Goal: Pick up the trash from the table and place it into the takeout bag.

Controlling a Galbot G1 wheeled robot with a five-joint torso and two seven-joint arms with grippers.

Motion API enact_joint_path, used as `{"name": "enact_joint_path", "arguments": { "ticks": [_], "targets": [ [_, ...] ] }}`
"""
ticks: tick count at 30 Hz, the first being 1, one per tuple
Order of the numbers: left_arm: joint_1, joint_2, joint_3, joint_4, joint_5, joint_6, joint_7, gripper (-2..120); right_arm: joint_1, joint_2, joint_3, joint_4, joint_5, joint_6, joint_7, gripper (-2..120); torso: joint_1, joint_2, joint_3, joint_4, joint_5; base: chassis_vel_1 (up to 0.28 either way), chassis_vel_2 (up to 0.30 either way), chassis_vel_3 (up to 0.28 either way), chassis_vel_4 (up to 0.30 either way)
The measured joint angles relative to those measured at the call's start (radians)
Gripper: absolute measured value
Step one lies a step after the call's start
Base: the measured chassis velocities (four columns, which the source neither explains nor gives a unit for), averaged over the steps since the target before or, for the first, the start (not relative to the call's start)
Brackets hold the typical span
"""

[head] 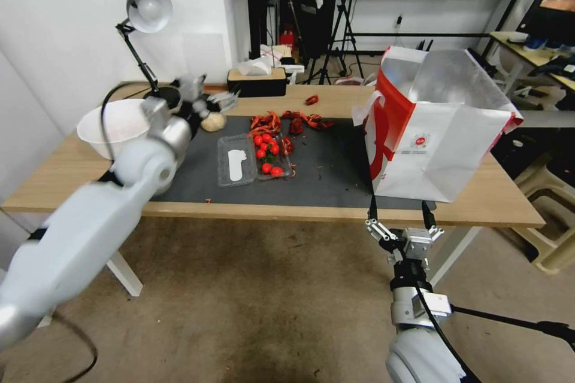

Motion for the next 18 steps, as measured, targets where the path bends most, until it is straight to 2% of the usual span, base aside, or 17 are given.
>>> {"name": "enact_joint_path", "arguments": {
  "ticks": [1, 5, 6, 9, 13, 16, 18],
  "targets": [
    [0.0, 0.0, 0.0, 0.0, 0.0, 0.0, 0.0, 100, 0.0, 0.0, 0.0, 0.0, 0.0, 0.0, 0.0, 100, 0.0, 0.0, 0.0, 0.0, 0.0, 0.0, 0.0, 0.0, 0.0],
    [0.164, -0.04, -0.118, -0.068, 0.079, -0.02, -0.01, 100, -0.002, 0.006, -0.001, -0.003, -0.007, 0.003, -0.001, 100, 0.0, 0.0, 0.0, 0.0, 0.0, 0.0, 0.0, 0.0, 0.0],
    [0.164, -0.04, -0.118, -0.068, 0.079, -0.02, -0.01, 100, -0.002, 0.006, -0.001, -0.003, -0.007, 0.003, -0.001, 100, 0.0, 0.0, 0.0, 0.0, 0.0, 0.0, 0.0, 0.0, 0.0],
    [0.266, -0.086, -0.184, -0.108, 0.135, -0.035, -0.008, 100, -0.003, 0.007, -0.002, -0.004, -0.009, 0.003, -0.001, 100, 0.0, 0.0, 0.0, -0.0002, 0.0002, 0.0, 0.0, 0.0, 0.0],
    [0.348, -0.115, -0.224, -0.137, 0.177, -0.048, 0.0, 100, -0.004, 0.007, -0.002, -0.004, -0.01, 0.004, -0.001, 100, 0.0, 0.0, 0.0, -0.0002, 0.0003, 0.0, 0.0, 0.0, 0.0],
    [0.465, -0.148, -0.273, -0.173, 0.236, -0.064, 0.007, 100, -0.005, 0.008, -0.002, -0.004, -0.011, 0.004, -0.002, 100, 0.0, 0.0, 0.0, 0.0001, 0.0002, 0.0, 0.0, 0.0, 0.0],
    [0.488, -0.156, -0.282, -0.18, 0.249, -0.071, 0.007, 100, -0.005, 0.009, -0.003, -0.004, -0.012, 0.004, -0.003, 100, 0.0, 0.0, 0.0, 0.0, 0.0002, 0.0, 0.0, 0.0, 0.0]
  ]
}}
